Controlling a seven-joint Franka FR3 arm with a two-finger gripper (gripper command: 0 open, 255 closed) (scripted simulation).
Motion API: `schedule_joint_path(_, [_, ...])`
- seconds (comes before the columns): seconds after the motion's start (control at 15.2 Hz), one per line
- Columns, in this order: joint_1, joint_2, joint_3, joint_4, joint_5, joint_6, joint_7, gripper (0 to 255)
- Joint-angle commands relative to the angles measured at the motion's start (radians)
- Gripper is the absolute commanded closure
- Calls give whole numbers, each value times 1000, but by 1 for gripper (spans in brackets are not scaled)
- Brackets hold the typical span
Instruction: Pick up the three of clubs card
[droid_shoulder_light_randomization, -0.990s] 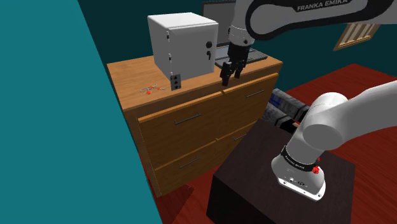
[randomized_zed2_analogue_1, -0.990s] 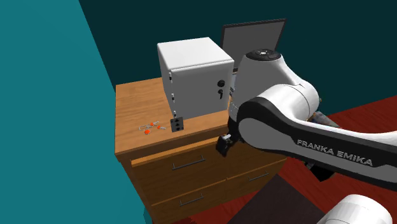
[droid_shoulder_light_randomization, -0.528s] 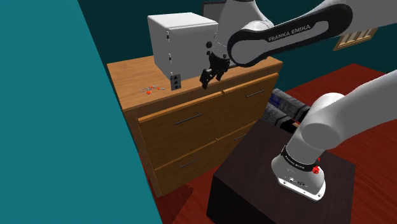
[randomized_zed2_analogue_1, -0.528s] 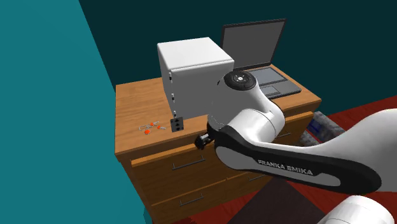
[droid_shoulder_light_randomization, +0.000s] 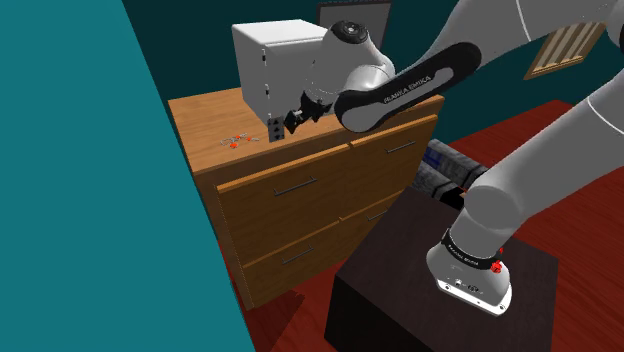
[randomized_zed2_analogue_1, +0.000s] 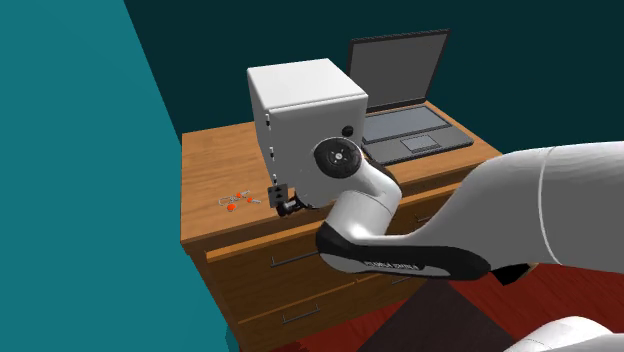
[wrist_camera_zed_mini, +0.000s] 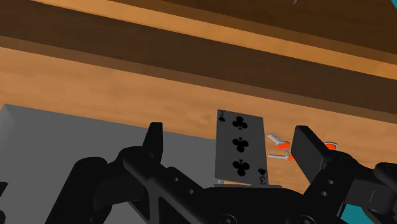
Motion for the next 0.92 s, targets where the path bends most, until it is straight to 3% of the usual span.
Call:
schedule_joint_path(0.0, [-101,65,85,48,-156,69,152,0])
schedule_joint_path(0.26, [-312,208,270,194,-606,100,564,0])
schedule_joint_path(0.46, [-344,333,319,325,-932,29,847,0])
schedule_joint_path(0.86, [-312,408,298,349,-1108,-1,999,0])
